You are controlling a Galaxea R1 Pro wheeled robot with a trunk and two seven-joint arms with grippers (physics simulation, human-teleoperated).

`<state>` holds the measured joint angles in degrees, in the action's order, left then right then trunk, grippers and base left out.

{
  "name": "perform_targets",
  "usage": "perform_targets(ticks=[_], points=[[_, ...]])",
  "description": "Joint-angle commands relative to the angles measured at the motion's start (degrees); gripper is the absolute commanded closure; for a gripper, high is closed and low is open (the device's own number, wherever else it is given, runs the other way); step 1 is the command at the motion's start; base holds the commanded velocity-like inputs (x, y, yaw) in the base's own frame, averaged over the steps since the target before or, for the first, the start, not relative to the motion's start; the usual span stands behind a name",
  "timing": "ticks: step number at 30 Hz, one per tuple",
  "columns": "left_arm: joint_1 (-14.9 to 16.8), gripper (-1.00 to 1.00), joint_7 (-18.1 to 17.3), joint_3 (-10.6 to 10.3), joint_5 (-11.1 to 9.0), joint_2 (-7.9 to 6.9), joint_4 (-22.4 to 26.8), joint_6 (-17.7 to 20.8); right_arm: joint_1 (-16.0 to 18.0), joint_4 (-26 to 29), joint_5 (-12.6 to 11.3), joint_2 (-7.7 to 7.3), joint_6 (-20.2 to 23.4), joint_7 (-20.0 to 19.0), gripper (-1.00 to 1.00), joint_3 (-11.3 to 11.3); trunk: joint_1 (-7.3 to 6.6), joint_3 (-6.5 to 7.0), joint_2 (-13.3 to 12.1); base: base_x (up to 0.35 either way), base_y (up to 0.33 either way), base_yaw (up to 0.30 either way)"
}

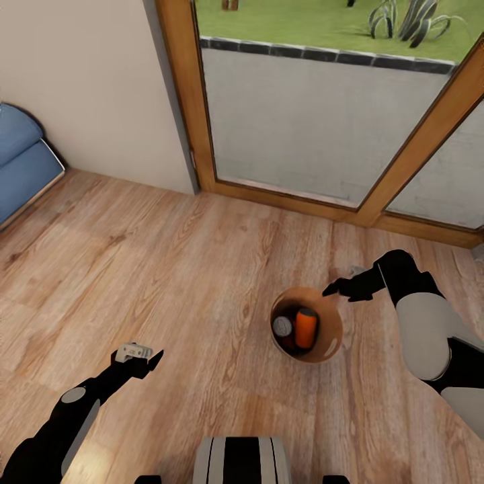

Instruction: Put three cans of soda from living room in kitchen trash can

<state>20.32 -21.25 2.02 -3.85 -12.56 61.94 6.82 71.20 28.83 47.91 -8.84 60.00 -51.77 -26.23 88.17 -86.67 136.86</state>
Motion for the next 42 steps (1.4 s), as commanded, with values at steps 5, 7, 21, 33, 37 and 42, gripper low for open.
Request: perform_targets(ticks=[5, 7, 21, 33, 37, 42], points=[[0.04, -1.0, 1.11, 0.0, 0.05, 0.52, -0.08, 0.15, -0.07, 0.04, 0.09, -0.15, 0.0, 0.04, -1.0, -0.03, -1.1, 0.9, -2.02, 0.0, 0.0, 0.0], [0.06, -1.0, 2.13, 0.0, 0.06, 0.66, -0.11, 0.34, -0.41, 0.05, 0.12, -0.16, 0.0, 0.06, -1.0, -0.06, -1.54, 1.26, -2.82, 0.0, 0.0, 0.0], [0.15, -1.0, 4.36, 0.0, -0.08, 1.44, -4.42, 0.12, -3.51, 0.84, 0.08, 0.0, 0.0, 0.22, -1.0, -0.08, -4.62, 3.78, -8.44, 0.0, 0.0, 0.0], [0.16, -1.0, 4.46, 0.0, -0.19, 1.57, -5.02, -0.04, -5.44, 2.12, 0.08, 0.04, 0.0, 0.33, -1.0, -0.08, -7.25, 5.93, -13.25, 0.0, 0.0, 0.0], [0.16, -1.0, 4.46, 0.0, -0.14, 1.63, -5.02, -0.05, -6.27, 2.2, 0.08, -0.01, 0.0, 0.3, -1.0, -0.07, -8.13, 6.65, -14.85, 0.0, 0.0, 0.0], [0.16, -1.0, 4.46, 0.0, -0.07, 1.79, -5.09, -0.1, -7.28, 2.26, 0.08, 0.01, 0.0, 0.19, -1.0, -0.05, -9.23, 7.55, -16.86, 0.0, 0.0, 0.0]])
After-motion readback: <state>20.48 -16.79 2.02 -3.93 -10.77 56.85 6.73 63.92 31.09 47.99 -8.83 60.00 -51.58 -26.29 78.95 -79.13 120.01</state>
